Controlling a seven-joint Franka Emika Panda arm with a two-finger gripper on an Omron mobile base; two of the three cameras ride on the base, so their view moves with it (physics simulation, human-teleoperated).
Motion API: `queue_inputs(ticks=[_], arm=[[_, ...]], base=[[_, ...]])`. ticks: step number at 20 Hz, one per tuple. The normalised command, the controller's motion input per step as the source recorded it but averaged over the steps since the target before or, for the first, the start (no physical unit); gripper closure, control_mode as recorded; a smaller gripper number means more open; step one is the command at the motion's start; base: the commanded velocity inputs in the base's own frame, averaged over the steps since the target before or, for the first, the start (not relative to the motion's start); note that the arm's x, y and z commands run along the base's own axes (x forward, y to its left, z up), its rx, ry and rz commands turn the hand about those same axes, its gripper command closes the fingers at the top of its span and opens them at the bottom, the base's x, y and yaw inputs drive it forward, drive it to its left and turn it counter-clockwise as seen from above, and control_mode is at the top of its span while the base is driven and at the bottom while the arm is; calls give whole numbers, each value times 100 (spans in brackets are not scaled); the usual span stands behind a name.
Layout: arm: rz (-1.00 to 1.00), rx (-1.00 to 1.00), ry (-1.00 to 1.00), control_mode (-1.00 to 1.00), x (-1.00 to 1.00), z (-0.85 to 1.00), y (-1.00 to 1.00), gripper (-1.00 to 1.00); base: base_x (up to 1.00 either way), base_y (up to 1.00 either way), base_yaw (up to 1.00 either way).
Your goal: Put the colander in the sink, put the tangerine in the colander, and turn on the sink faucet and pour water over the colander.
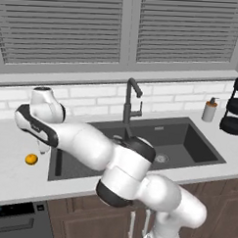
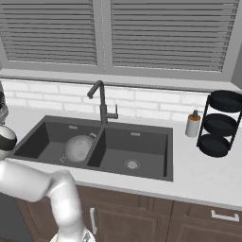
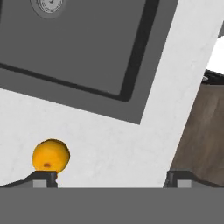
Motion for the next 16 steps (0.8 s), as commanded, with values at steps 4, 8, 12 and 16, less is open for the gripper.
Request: queue_inputs(ticks=[4, 8, 12, 16], arm=[[46, -1, 5, -100, 19, -29, 1, -100], [13, -10, 0, -100, 0, -43, 19, -100], [20, -4, 0, -100, 12, -47, 16, -100], [37, 2, -15, -100, 11, -38, 1, -100]], base=[[0, 0, 0], [0, 0, 0], [0, 0, 0], [0, 0, 0]])
